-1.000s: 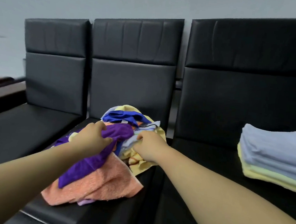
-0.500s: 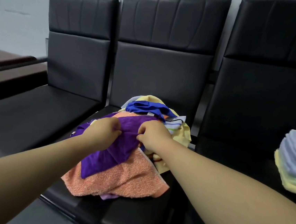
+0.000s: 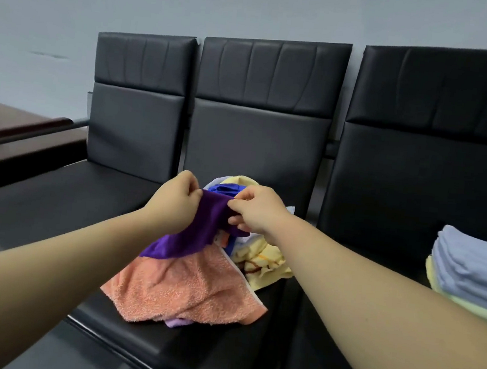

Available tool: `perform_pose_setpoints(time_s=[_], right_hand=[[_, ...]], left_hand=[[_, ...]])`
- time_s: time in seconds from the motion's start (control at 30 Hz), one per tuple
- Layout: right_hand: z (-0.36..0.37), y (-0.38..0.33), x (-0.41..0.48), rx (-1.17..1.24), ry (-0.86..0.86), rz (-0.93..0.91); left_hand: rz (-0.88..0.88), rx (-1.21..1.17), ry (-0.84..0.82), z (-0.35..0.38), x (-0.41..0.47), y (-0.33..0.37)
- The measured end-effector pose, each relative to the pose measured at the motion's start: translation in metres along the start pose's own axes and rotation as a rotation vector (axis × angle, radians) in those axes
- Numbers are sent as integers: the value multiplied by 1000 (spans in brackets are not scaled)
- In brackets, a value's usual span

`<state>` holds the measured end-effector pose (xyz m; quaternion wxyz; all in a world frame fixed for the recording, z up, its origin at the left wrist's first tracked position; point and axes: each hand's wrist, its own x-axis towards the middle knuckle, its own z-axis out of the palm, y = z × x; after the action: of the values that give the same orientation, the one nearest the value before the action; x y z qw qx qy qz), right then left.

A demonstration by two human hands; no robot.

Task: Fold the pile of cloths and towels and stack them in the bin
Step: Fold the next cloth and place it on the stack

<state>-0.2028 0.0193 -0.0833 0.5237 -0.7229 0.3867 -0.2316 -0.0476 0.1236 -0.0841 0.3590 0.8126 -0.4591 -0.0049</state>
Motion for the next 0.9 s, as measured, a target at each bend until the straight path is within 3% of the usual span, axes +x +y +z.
perform_pose_setpoints(time_s=[0.17, 0.33, 0.73, 0.9], right_hand=[[-40, -15, -26, -37, 91, -113], [-108, -3, -65, -149, 198, -135], [-255, 117, -180, -135, 380, 128], [-255, 200, -207, -154, 374, 265]], left_hand=[[100, -43, 37, -8, -8, 50], [177, -130, -68, 16, -23, 103], [297, -309, -509, 149, -102, 219], [350, -131, -690, 205, -127, 207]])
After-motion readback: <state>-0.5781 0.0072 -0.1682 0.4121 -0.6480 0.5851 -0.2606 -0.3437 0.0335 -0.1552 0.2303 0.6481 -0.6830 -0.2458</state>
